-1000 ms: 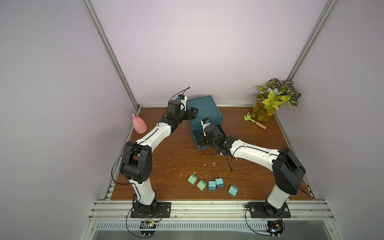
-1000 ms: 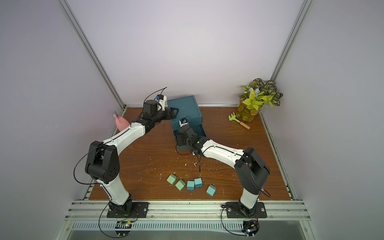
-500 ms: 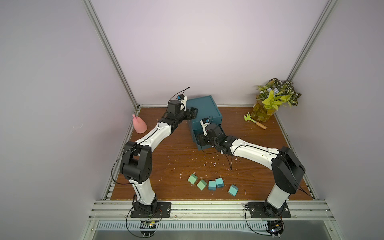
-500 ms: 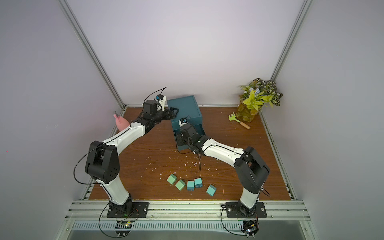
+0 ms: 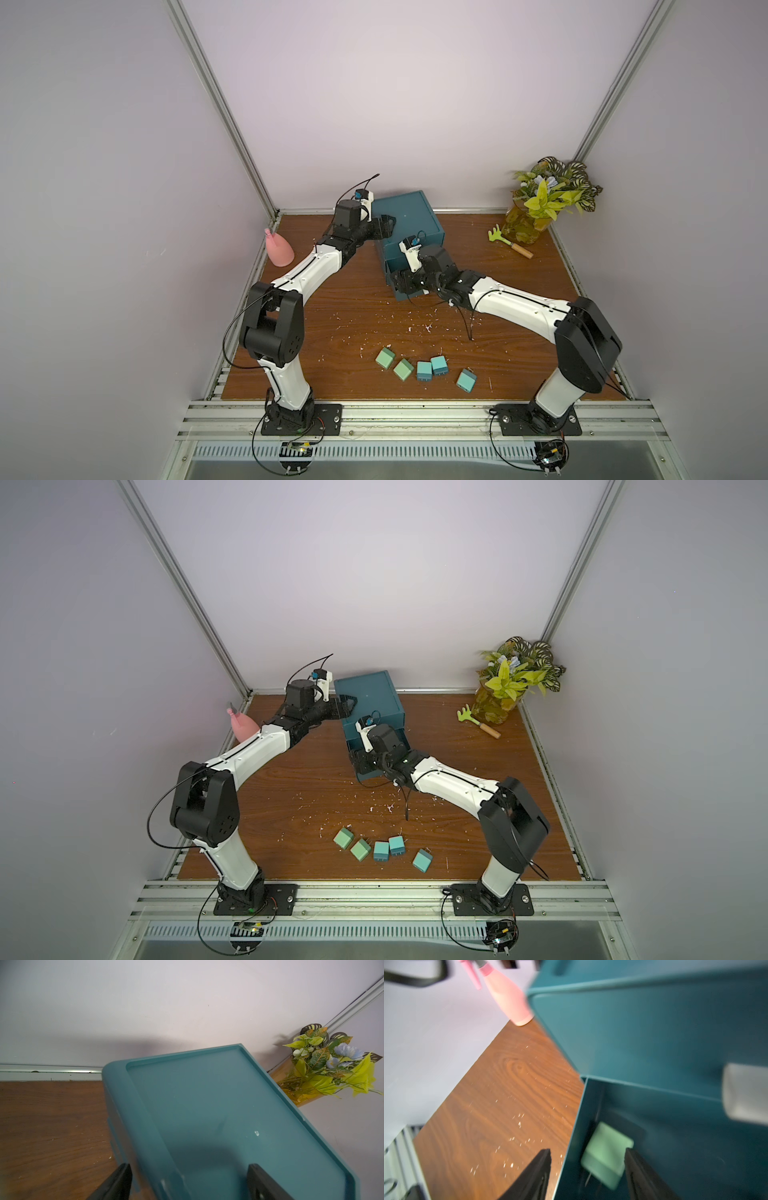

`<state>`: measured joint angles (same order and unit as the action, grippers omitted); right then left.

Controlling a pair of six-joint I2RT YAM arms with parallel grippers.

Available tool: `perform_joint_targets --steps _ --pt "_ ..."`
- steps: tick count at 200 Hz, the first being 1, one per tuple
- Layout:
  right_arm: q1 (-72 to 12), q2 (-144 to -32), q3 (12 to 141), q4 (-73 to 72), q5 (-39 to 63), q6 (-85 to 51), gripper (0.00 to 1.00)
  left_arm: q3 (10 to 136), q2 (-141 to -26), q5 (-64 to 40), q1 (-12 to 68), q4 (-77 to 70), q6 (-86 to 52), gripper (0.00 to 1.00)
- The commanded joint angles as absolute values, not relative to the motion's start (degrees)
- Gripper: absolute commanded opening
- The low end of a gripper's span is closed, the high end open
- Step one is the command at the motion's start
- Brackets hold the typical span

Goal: Place the plugs into the drawer by color
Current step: Pick up the plug from the center of the board.

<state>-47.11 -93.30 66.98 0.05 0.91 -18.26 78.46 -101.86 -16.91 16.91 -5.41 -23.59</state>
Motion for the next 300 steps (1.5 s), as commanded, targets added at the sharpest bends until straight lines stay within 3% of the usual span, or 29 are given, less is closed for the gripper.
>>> perform_joint_targets --steps 1,39,122,264,300 --pt "-49.6 -84.8 63.2 -1.2 3.3 -8.6 0.64 77.3 -101.3 -16.5 16.0 -3.8 -22.8 0.83" --pt "-58.5 -79.9 54.4 -0.2 0.5 0.6 0.66 77.3 -101.3 -16.2 16.0 -3.7 -22.7 0.82" --pt "-69.4 -85.5 48.1 -1.1 -3.2 4.4 0.71 77.1 -100.4 -15.2 16.3 -3.4 -22.2 0.82" --pt "-70.1 -102.4 57.9 -1.2 -8.0 7.6 0.72 77.0 -100.2 -15.5 17.0 -3.3 -22.2 0.83" --pt "-68.5 -104.5 60.0 -1.3 -5.0 6.7 0.72 77.0 -100.1 -15.5 17.1 -3.3 -22.2 0.83"
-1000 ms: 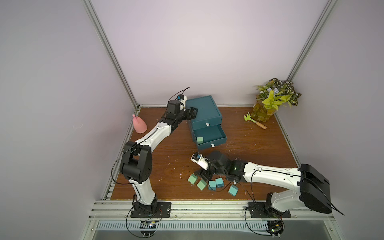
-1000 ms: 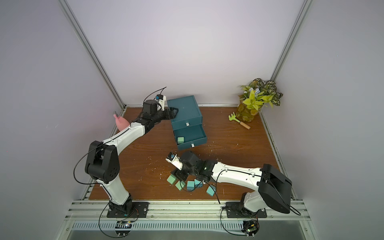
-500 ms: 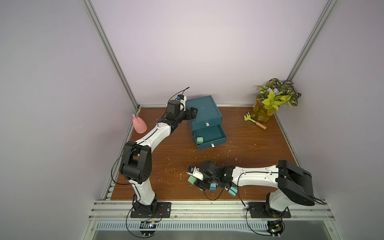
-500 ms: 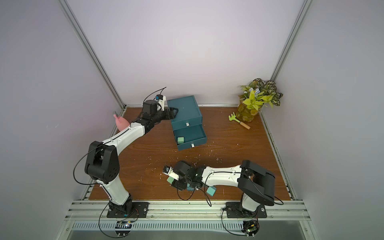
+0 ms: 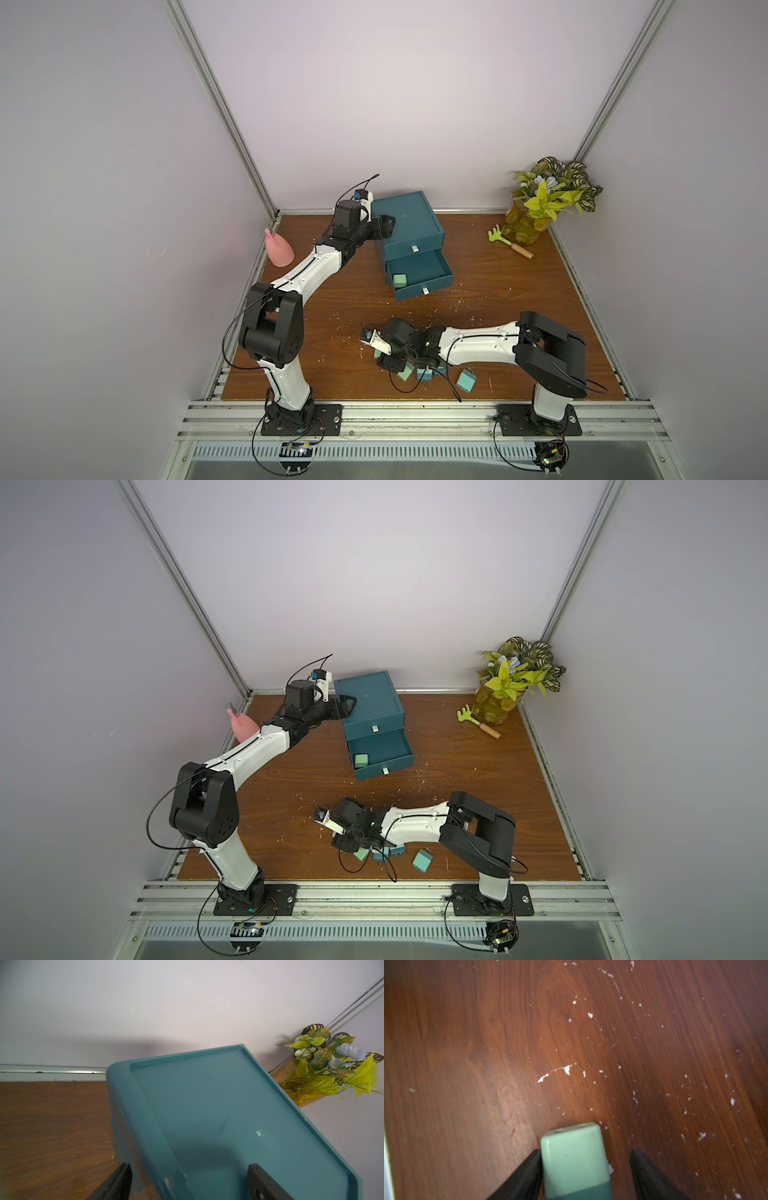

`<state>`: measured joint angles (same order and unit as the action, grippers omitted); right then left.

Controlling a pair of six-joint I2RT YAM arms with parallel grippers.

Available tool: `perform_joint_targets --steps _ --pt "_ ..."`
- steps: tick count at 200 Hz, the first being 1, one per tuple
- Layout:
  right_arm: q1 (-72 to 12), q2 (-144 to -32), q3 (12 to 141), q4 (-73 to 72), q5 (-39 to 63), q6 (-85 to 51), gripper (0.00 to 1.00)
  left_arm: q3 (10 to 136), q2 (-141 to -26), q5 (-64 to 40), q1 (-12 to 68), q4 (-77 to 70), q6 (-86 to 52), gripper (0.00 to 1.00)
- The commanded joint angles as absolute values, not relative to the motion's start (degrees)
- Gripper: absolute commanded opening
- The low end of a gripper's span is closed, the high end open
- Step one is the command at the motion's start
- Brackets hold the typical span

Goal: Place the plugs into the drawer by color
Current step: Pick up the plug from the center of the board, then place the plug in the drawer.

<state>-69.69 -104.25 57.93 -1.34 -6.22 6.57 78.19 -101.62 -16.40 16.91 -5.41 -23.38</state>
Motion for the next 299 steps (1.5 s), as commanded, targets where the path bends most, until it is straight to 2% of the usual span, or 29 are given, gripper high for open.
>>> perform_joint_targets --steps 1,30,60,107,161,222,260,299 --pt "-68.5 -104.6 60.0 -1.2 -4.9 6.6 0.72 77.0 -100.1 -15.5 17.1 -3.3 -22.2 0.83" --pt "-67.3 -104.9 59.6 -0.9 -1.1 5.0 0.68 77.0 -100.0 -15.4 17.1 -3.3 -22.0 0.83" --pt "-67.1 -104.3 58.9 -1.5 0.8 3.5 0.54 77.0 -100.2 -15.4 17.1 -3.2 -22.1 0.83" --pt "-67.0 -101.3 60.6 -0.4 1.3 0.7 0.40 77.0 -100.5 -15.4 17.1 -3.3 -22.2 0.83" --pt "-64.5 -95.0 65.4 4.4 -4.0 -5.8 0.37 76.9 -100.7 -15.2 17.2 -3.4 -22.1 0.83" --pt "-52.0 -87.3 65.7 3.2 -12.5 -18.6 0.37 77.1 -101.7 -15.6 17.2 -3.8 -22.6 0.83" --pt "-46.4 -88.8 67.5 2.8 -17.7 -22.6 0.38 77.0 -102.5 -16.3 17.6 -4.1 -23.3 0.82" --pt "-45.4 -91.9 69.5 2.0 -21.0 -24.9 0.37 77.0 -102.8 -16.5 17.6 -4.1 -23.2 0.83"
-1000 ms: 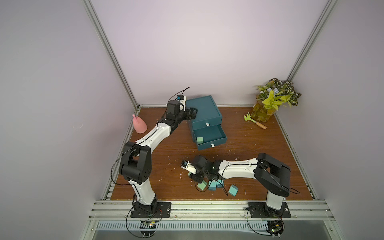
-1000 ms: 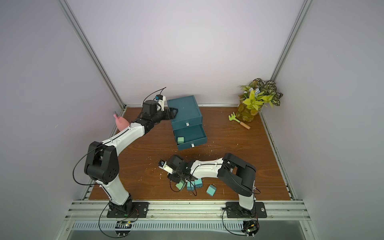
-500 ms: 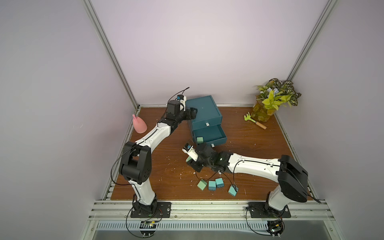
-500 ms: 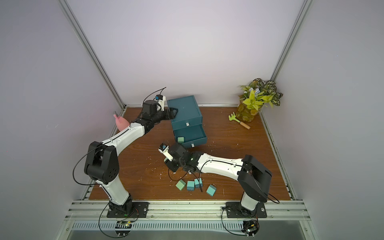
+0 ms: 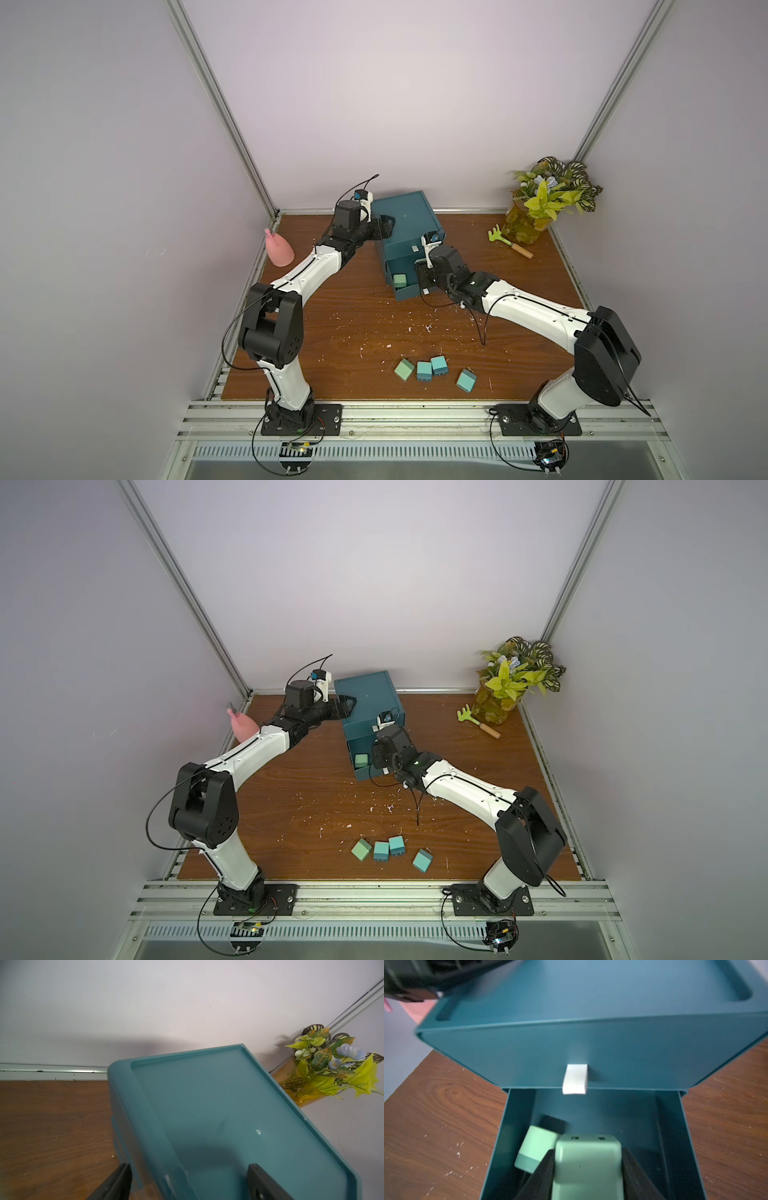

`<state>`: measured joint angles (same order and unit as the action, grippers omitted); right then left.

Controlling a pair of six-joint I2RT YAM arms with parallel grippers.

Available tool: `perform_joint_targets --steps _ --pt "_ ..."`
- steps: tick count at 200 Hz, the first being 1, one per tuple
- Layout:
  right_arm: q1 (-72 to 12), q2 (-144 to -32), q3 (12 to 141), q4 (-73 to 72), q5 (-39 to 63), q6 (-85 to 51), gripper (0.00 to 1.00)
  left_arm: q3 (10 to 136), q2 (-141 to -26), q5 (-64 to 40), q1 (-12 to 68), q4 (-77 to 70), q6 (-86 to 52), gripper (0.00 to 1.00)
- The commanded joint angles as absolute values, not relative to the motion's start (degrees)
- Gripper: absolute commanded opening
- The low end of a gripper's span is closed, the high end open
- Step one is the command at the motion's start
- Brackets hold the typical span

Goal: Place the plugs into the drawer by color
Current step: Place the plug in the drawer.

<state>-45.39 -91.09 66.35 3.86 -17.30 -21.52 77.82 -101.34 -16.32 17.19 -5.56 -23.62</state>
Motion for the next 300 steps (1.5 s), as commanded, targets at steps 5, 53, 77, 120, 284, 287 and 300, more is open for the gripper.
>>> perform_joint_targets --steps 5,53,77,120,284,287,300 --pt "-45.4 -92.1 69.7 2.0 -21.3 -25.0 0.37 77.1 -102.8 -16.6 17.6 -4.1 -23.2 0.83" --pt "-45.4 -93.5 69.5 3.0 -21.7 -24.8 0.37 77.1 -103.0 -16.7 17.6 -4.0 -23.3 0.82" --pt "-45.3 -94.3 69.1 3.2 -20.4 -24.5 0.38 77.1 -103.0 -16.8 17.6 -4.0 -23.4 0.83" --pt "-45.4 -95.5 69.1 3.3 -19.3 -23.6 0.43 77.0 -102.7 -16.7 17.6 -4.1 -23.5 0.83" --pt "-55.9 -76.3 51.4 3.4 -2.1 -3.0 0.68 77.1 -103.4 -16.4 17.2 -4.1 -23.1 0.82" --pt "-56.7 -76.3 50.9 3.5 -2.2 -2.9 0.68 77.1 -103.3 -16.4 17.2 -4.0 -23.1 0.83" --pt "-59.9 -76.9 49.1 4.2 -2.6 -2.7 0.67 77.1 -103.2 -16.3 17.1 -4.0 -23.0 0.83"
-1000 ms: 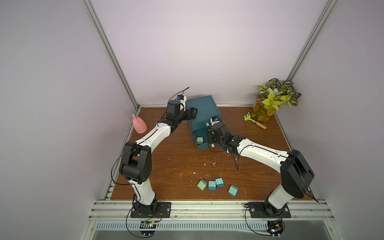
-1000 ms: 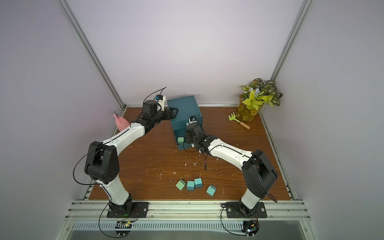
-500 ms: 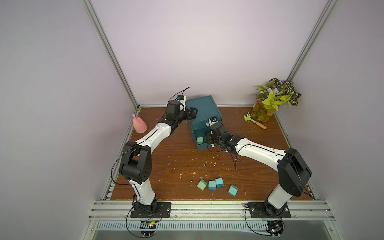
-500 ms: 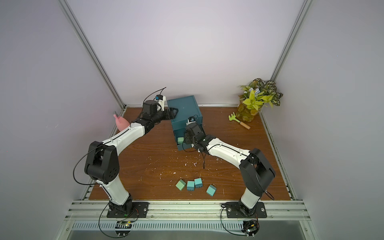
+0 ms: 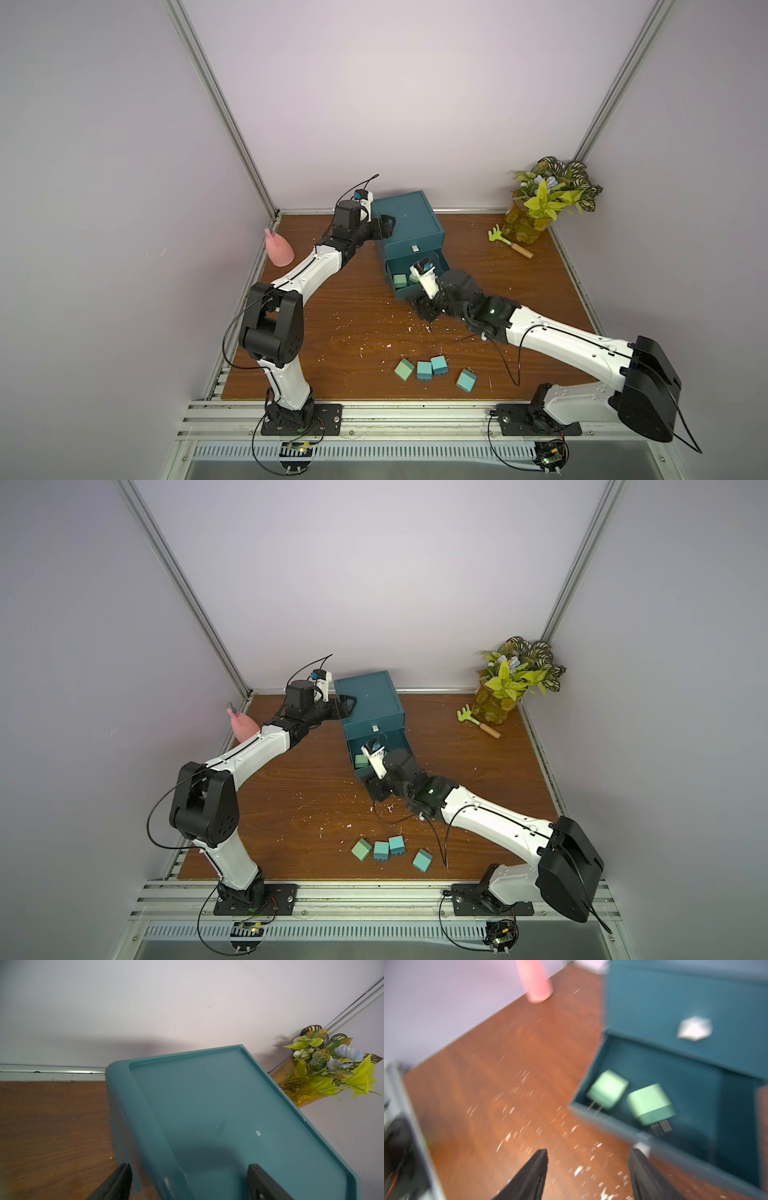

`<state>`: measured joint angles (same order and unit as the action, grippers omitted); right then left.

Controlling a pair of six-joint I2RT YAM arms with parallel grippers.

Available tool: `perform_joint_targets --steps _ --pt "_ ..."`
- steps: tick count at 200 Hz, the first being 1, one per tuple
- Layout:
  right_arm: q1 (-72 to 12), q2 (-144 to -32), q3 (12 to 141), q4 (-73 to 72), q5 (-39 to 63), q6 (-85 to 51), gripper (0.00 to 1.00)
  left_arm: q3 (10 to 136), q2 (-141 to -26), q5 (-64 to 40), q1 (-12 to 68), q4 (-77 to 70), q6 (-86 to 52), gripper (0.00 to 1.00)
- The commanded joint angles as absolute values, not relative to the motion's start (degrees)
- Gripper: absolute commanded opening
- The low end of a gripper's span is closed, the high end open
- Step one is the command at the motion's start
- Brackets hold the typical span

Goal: Place the plugs into the drawer by color
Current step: Adjust the plug at the center of the board.

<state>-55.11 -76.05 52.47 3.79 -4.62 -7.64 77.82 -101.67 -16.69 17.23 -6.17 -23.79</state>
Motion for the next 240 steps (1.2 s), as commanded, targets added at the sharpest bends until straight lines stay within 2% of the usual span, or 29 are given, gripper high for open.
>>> perform_joint_targets --steps 1,37,107,240 --pt "-60.1 -76.9 49.0 4.2 -2.5 -2.7 0.67 77.1 -103.1 -16.3 17.2 -3.9 -23.0 0.83" --pt "-66.0 -78.6 44.4 4.4 -3.2 -2.2 0.67 77.0 -102.6 -15.7 17.2 -3.7 -22.6 0.82" --pt "-70.6 -82.4 42.2 5.0 -4.7 -0.9 0.69 77.0 -102.4 -15.2 17.7 -3.4 -22.2 0.82" --pt "-70.9 -90.6 47.3 4.4 -6.7 1.7 0.72 77.1 -102.4 -15.5 18.1 -3.2 -22.5 0.83"
